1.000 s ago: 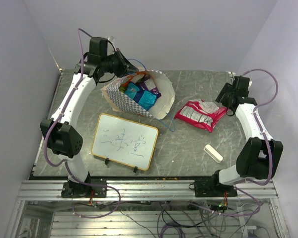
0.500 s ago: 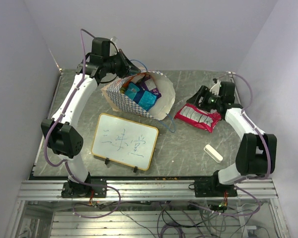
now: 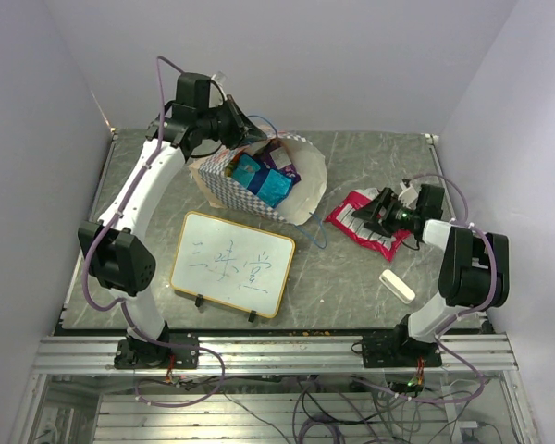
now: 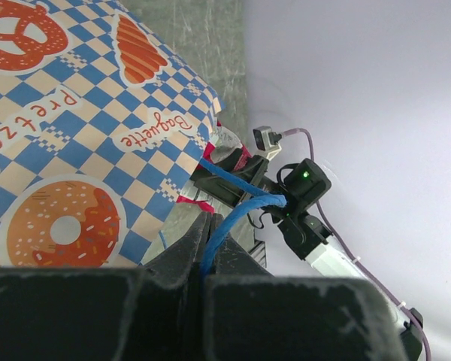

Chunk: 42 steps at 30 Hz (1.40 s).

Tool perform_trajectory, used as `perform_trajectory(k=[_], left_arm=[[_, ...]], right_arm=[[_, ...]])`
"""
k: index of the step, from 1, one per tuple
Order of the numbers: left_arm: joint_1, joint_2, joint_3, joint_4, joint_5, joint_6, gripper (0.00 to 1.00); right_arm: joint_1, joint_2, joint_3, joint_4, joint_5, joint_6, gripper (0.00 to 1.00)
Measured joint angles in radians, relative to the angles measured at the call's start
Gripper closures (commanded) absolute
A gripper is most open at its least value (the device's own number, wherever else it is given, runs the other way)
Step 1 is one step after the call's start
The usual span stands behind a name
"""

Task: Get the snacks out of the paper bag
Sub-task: Place the snack at the center of the board, then take out the snack from the paper bag.

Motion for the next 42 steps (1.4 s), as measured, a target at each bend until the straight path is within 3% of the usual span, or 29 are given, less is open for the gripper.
perform_trajectory(k=[8,13,19,24,29,35,42], left_arm=[[-0.029,0.000,0.000,0.013,0.022,0.014,0.93],[-0.037,-0.007,-0.011,0.024,0.032,0.018,0.93],[-0.042,-0.056,-0.107,0.085,0.040,-0.001,0.93],[-0.046,-0.057,-0.115,0.113,0.042,-0.027,0.93],[-0.048,-0.057,-0.084,0.098,0.040,-0.027,0.93],[-0.050,-0.057,-0.083,0.079,0.034,-0.013,0.93],[-0.053,-0.021,0.005,0.016,0.020,0.032,0.93]], right_arm=[[0.004,-0.023,0.023,-0.081,0.025,-0.033,0.25],[0.036,-0.179,0.126,-0.241,0.129,-0.070,0.25],[0.237,-0.360,0.172,-0.338,0.277,-0.098,0.25],[0.387,-0.402,0.180,-0.349,0.365,-0.108,0.26],[0.528,-0.387,0.174,-0.234,0.472,-0.092,0.26],[0.721,-0.284,0.108,0.067,0.623,-0.088,0.26],[0.829,-0.072,0.101,0.383,0.748,-0.248,0.26]])
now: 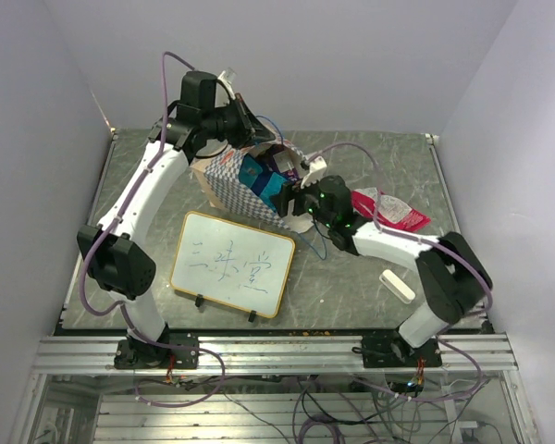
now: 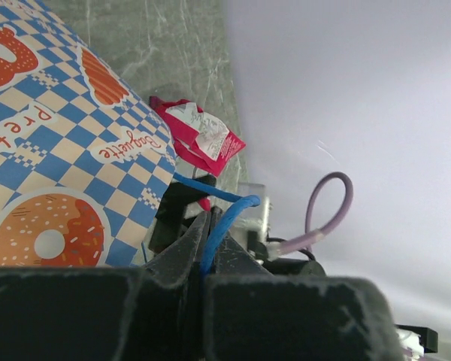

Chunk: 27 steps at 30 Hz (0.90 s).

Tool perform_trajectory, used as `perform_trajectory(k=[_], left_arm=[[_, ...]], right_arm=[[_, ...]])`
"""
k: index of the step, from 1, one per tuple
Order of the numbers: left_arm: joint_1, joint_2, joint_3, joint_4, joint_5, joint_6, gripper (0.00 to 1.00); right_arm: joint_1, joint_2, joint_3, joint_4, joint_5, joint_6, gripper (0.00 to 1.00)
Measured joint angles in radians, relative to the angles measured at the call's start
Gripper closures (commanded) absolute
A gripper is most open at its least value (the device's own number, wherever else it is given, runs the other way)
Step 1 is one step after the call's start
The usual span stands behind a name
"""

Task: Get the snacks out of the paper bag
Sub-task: Take out the snack from the paper bag.

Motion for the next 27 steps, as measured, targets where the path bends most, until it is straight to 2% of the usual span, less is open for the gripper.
perform_trajectory(k=[8,12,14,21,27], left_arm=[[0.000,0.000,0.015,-0.008,0.001,0.010,0.93],[0.000,0.001,0.013,-0.007,0.009,-0.007,0.93],[0.000,0.008,0.031,-0.030,0.008,0.000,0.93],[0.000,0.026,0.063,-0.051,0.011,0.005,0.93],[0.000,0.049,0.114,-0.080,0.017,0.016,0.93]], right_arm=[[-0.002,0.186,0.046,0.213,0.064,-0.148,0.31],[-0.002,0.248,-0.016,0.492,-0.037,-0.347,0.23],[-0.003,0.287,-0.012,0.552,-0.087,-0.464,0.20],[-0.007,0.401,0.137,0.597,-0.185,-0.819,0.16],[-0.031,0.464,0.272,0.592,-0.243,-1.004,0.17]])
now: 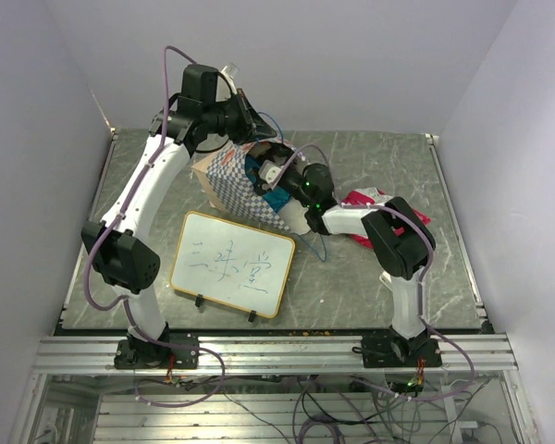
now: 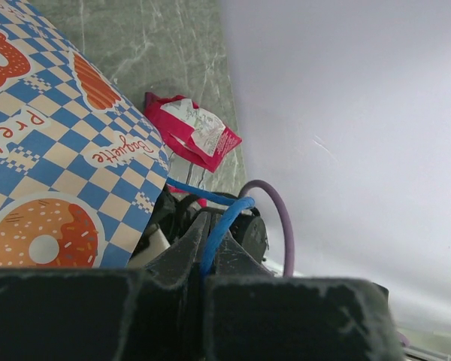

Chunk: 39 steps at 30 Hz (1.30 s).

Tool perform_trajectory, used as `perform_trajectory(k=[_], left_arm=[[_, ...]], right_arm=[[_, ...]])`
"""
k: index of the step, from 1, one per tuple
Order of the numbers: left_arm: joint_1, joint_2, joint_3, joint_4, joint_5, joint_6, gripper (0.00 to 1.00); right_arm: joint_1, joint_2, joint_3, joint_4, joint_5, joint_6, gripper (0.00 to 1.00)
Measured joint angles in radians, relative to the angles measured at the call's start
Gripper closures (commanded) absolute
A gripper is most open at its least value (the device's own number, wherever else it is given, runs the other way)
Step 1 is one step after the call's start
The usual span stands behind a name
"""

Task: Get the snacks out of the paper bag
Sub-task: Take out the snack from the paper bag.

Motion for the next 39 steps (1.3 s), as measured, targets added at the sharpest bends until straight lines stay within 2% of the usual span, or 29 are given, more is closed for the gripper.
perform_trajectory(k=[10,13,19,25,29,39], left_arm=[[0.000,0.014,0.030,-0.034,0.006,0.018,0.93],[0.000,0.014,0.030,-0.044,0.009,0.023,0.93],[0.000,0.014,0.032,-0.064,0.009,0.037,0.93],[0.001,0.018,0.043,-0.076,0.008,0.042,0.93],[0.011,0.018,0.043,-0.076,0.008,0.041,0.93],[0.082,-0.034,-0.032,-0.073,0.005,0.019,0.93]], right_arm=[[-0.013,0.133,0.171,-0.115,-0.054,-0.210,0.17],[-0.013,0.166,0.221,-0.142,-0.060,-0.250,0.19],[-0.014,0.247,0.330,-0.177,-0.054,-0.302,0.51],[-0.014,0.259,0.325,-0.179,-0.031,-0.309,0.82],[-0.014,0.229,0.270,-0.178,-0.005,-0.294,1.00],[0.004,0.069,0.077,-0.195,0.080,-0.204,1.00]])
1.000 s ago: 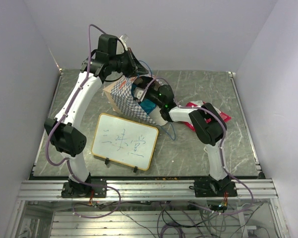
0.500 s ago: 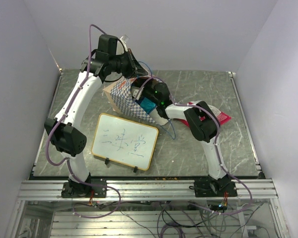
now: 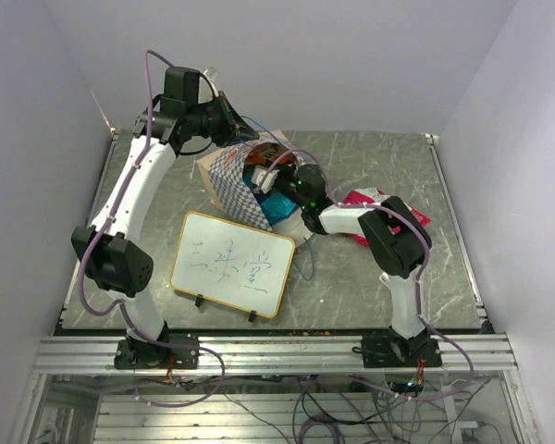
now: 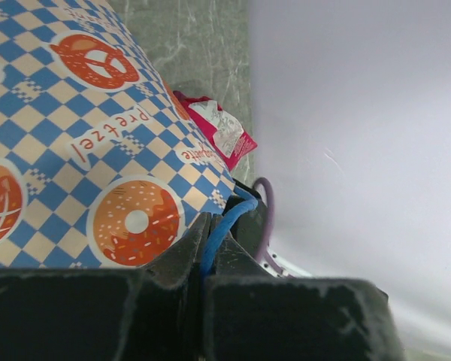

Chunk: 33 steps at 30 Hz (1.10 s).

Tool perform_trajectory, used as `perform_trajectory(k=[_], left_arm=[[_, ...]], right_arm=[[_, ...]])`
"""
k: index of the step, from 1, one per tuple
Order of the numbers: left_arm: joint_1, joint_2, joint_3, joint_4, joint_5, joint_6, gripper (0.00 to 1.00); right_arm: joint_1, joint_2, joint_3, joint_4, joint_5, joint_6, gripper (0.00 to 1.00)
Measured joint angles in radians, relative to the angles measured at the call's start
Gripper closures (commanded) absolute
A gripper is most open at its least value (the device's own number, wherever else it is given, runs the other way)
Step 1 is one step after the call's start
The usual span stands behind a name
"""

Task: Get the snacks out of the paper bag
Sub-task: Take out the snack from the paper bag.

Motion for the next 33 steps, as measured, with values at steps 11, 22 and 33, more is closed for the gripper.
perform_trajectory(k=[11,22,33], left_arm=[[0.024,-0.048,-0.058,0.060,-0.021,-0.036,0.93],[0.035,-0.050,-0.090,0.116,-0.028,-0.053,0.93],[0.050,-0.050,-0.148,0.144,-0.029,-0.053,0.93]], right_arm=[[0.061,-0.206,-0.068,-0.071,0.132,0.173,1.00],[0.084,-0.412,-0.079,-0.346,0.225,0.266,1.00],[0.085,-0.813,-0.136,-0.766,0.191,0.477,1.00]])
